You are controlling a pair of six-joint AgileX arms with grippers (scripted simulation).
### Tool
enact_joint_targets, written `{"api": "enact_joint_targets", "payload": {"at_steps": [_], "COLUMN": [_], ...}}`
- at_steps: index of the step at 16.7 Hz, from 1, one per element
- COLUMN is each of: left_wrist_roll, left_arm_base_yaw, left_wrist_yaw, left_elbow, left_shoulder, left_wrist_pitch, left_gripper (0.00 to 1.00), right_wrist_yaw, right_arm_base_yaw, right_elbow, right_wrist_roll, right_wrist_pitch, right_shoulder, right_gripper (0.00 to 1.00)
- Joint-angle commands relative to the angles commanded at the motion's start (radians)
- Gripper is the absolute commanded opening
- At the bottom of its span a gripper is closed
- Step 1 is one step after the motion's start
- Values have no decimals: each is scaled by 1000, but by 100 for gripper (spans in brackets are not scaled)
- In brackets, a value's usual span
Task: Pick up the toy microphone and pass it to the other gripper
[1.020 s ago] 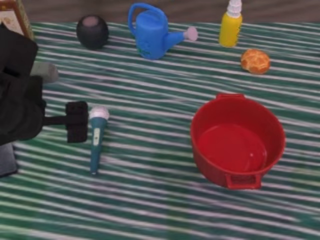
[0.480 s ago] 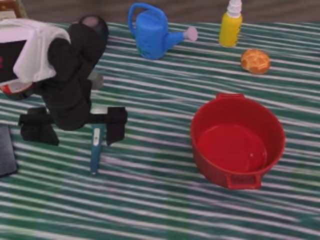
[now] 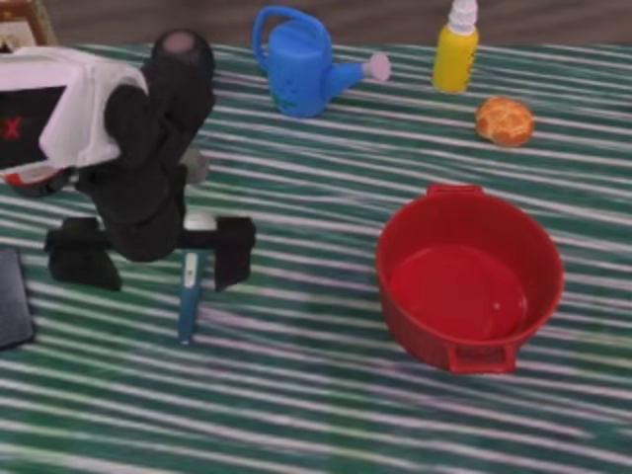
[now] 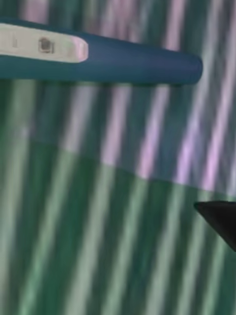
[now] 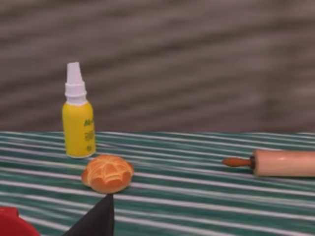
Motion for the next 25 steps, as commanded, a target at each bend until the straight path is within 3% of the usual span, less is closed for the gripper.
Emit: {"api": "enact_joint_targets", "payload": {"at_steps": [7,13,25], "left_wrist_roll": [10,11,11], "left_arm_base_yaw": [6,7,7], "left_wrist_yaw": [2,2,2], "left_elbow": [-105,-122,-122], "left_shoulder": [171,199,199], "left_wrist_pitch": [281,322,322], "left_gripper": [100,100,10], "right_wrist_yaw": [0,0,0], "right_arm_base_yaw": [0,0,0], "right_elbow": [0,0,0], "right_wrist_roll": [0,0,0], "right_wrist_pitch": [0,0,0], "right_shoulder": [0,0,0], "right_gripper": [100,100,100]}}
